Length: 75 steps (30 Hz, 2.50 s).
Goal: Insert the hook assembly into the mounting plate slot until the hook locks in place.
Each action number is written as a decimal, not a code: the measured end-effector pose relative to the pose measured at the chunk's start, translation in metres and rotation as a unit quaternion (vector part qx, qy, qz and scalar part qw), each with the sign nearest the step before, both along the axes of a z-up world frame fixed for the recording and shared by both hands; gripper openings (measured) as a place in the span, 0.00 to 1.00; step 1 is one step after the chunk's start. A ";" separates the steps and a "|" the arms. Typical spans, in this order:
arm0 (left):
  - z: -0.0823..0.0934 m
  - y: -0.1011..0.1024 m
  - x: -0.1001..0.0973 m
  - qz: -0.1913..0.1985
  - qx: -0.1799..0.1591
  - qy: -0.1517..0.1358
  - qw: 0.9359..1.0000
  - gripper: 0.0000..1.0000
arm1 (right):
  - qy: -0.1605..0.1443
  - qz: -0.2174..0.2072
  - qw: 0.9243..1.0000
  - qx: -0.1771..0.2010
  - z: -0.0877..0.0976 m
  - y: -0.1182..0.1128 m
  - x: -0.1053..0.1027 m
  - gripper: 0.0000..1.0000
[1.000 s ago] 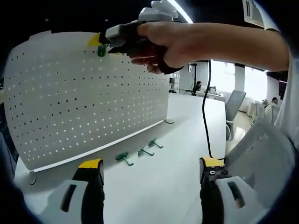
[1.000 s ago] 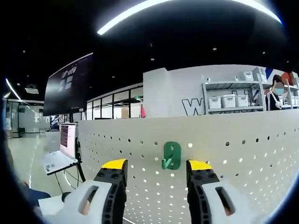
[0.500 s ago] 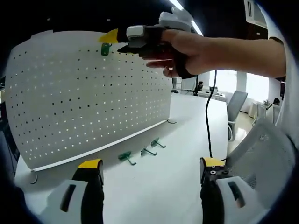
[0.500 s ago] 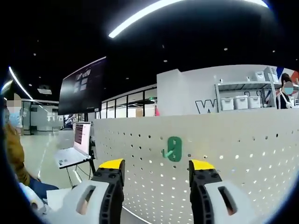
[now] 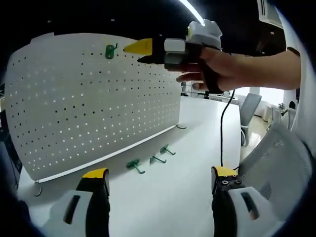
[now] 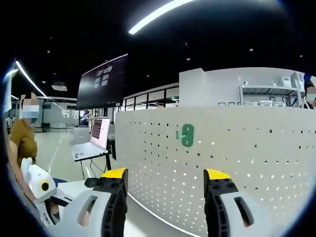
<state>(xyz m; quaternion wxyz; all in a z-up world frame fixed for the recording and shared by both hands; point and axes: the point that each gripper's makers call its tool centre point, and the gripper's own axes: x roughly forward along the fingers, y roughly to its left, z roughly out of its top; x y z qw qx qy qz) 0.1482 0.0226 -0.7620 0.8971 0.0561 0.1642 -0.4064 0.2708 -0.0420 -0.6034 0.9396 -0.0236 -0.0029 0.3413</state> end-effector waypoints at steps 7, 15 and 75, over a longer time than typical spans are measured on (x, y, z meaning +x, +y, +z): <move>-0.001 0.003 -0.003 0.000 0.004 0.004 1.000 0.87 | 0.023 0.004 1.000 -0.007 -0.025 -0.020 -0.021 0.62; -0.001 0.006 -0.004 -0.004 0.014 0.006 1.000 0.87 | 0.050 0.008 0.998 -0.026 -0.056 -0.037 -0.039 0.66; -0.012 0.043 -0.017 0.010 0.024 0.042 0.999 0.87 | 0.167 -0.034 0.982 -0.086 -0.163 -0.122 -0.129 0.68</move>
